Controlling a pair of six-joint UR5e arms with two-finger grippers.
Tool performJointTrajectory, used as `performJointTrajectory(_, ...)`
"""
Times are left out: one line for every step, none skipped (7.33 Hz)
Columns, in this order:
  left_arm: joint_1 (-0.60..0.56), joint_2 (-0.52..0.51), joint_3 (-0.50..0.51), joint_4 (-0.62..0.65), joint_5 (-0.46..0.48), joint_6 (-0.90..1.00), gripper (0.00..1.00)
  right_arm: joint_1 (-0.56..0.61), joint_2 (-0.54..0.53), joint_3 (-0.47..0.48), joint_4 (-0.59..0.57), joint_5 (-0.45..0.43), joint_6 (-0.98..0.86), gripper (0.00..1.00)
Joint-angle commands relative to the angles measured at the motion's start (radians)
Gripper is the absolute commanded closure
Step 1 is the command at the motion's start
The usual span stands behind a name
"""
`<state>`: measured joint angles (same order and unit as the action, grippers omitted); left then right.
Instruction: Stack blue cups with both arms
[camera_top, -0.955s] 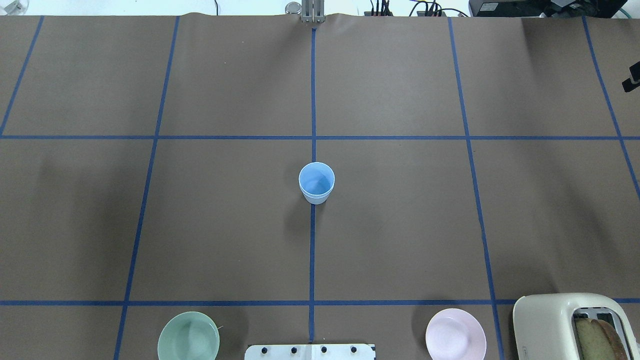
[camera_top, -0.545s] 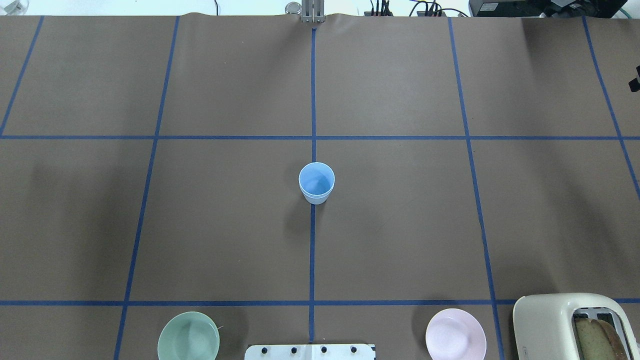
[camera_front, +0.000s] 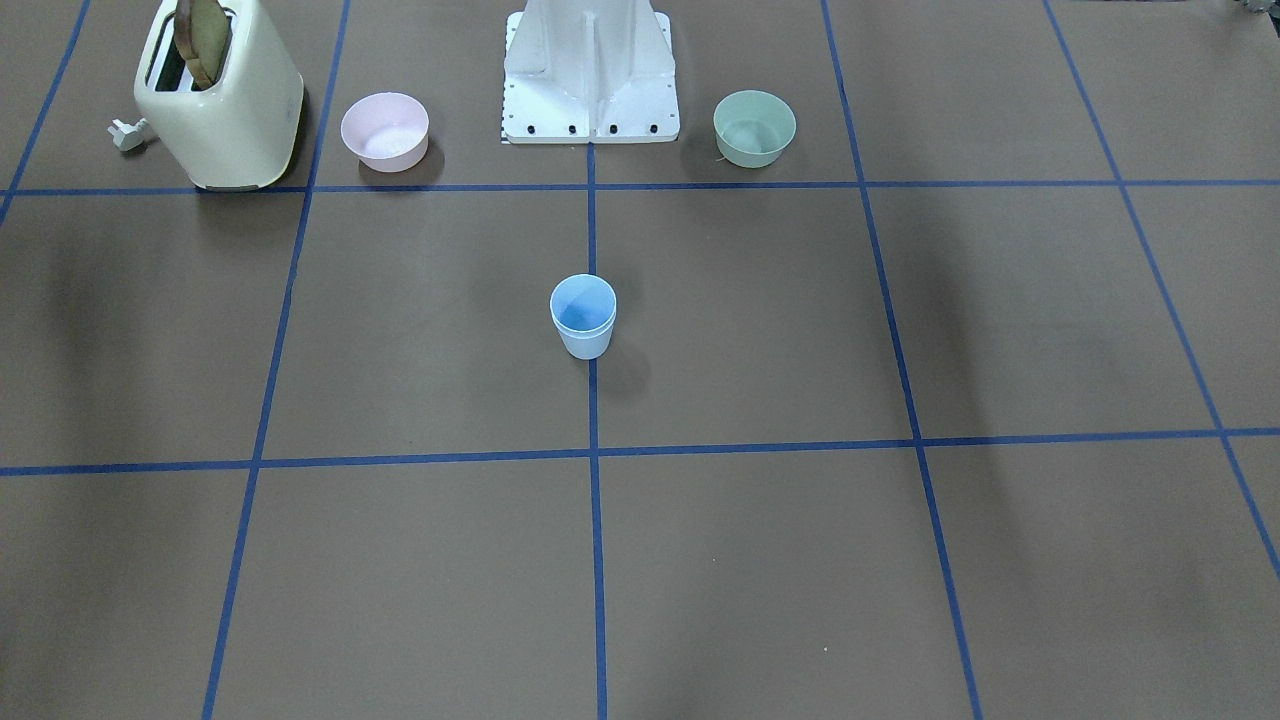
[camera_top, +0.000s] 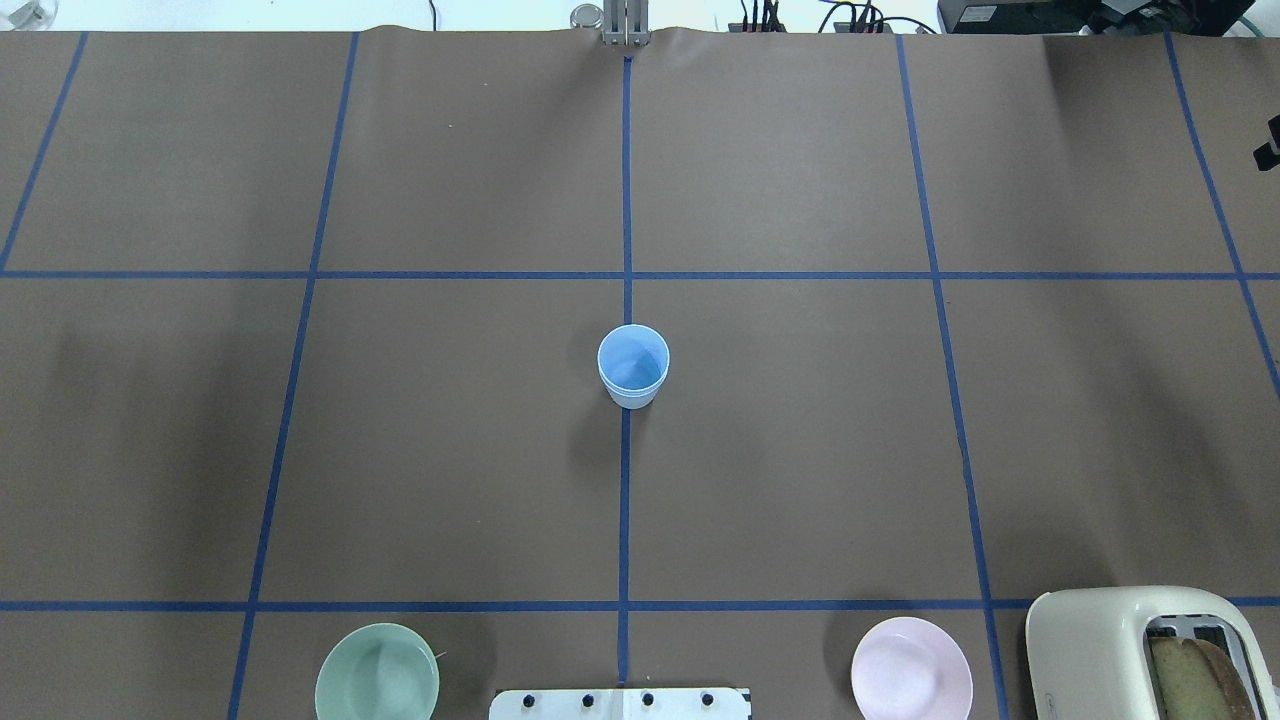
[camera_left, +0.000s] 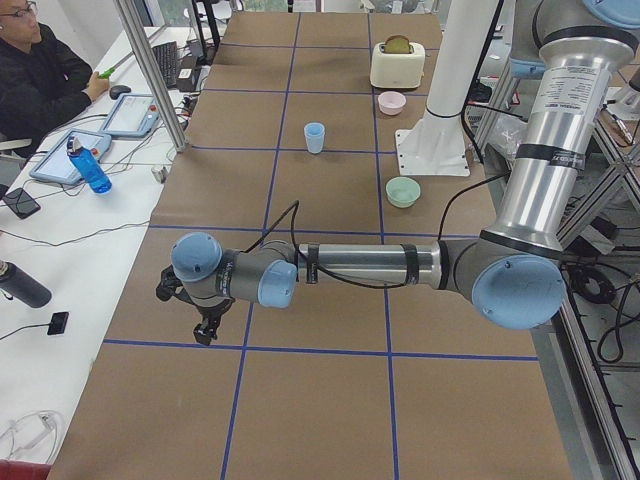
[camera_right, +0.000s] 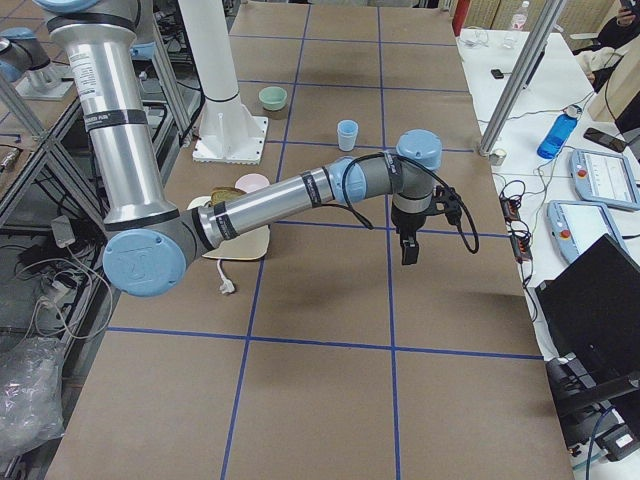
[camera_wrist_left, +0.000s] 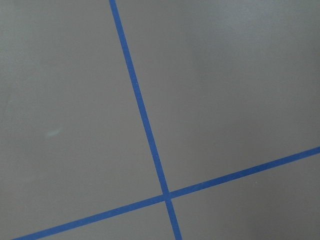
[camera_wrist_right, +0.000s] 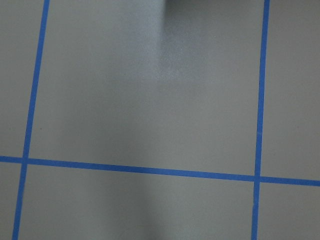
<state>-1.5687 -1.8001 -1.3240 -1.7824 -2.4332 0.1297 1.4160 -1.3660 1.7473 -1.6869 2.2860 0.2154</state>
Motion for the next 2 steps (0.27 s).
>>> performJointTrajectory(-0.001, 0.001, -0.003, 0.000, -0.001, -0.002, 0.02, 0.000, -0.004, -0.018, 0.001, 0.003, -0.002, 0.00)
performJointTrajectory(0.001, 0.004, -0.004, 0.000, -0.003, -0.002, 0.02, 0.000, -0.002, -0.020, -0.002, 0.001, -0.002, 0.00)
